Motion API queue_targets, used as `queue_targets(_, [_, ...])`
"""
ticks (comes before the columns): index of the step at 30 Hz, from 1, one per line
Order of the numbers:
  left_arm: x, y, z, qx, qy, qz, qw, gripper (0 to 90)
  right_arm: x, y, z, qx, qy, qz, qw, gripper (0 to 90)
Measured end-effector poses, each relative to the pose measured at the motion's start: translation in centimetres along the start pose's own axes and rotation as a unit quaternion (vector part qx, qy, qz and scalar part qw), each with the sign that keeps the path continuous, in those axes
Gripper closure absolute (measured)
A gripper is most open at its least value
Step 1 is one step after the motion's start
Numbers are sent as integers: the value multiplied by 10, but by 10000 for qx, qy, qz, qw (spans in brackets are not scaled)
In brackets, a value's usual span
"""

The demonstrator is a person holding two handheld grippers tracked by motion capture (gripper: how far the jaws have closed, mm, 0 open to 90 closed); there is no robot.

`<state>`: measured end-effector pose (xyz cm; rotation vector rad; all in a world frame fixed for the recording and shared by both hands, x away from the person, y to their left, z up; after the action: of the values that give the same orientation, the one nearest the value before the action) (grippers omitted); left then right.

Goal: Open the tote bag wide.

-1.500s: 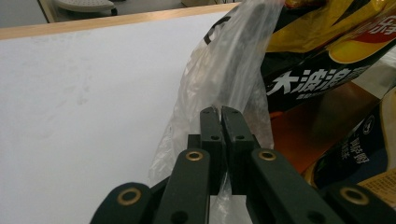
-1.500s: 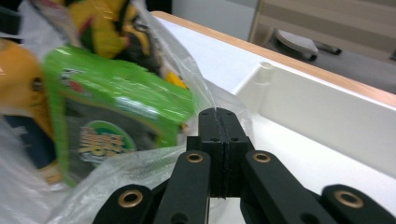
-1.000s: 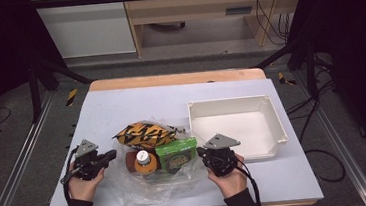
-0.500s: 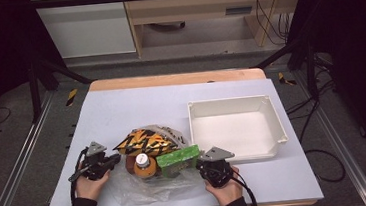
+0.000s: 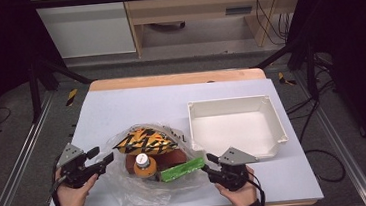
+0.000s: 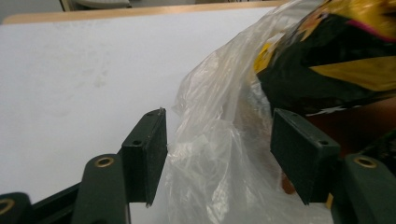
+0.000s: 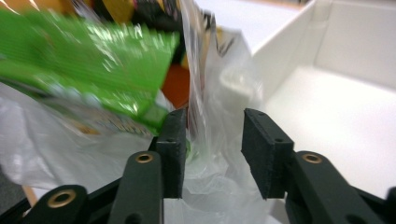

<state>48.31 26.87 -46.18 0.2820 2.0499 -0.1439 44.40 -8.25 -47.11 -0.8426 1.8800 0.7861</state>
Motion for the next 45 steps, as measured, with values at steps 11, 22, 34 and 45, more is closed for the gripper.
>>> queue_targets(11, [16,-4,3,-86,159,155,9997,364,6,24,-12,-388,140,-289,9987,544])
queue_targets(22, [19,-1,5,-101,155,116,9998,381,-20,9,20,-192,-57,-77,9998,546])
queue_targets(34, [22,-4,6,-34,197,173,9997,544,-8,-2,-36,-218,-403,-68,9989,545])
queue_targets(45, [23,-3,6,-91,158,138,9997,526,-3,34,-43,-845,-296,-285,9956,436])
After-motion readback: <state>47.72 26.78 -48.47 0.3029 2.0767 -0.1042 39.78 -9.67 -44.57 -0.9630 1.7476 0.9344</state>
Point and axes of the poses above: each handheld gripper's, and its own axes: z roughly forward along the jaws, x roughly out of its underside, y roughly to its left, the point moved 8 cm from there along z, roughly forward along the jaws, and after that the axes turned 15 degrees about -x, right-handed, at the moved point
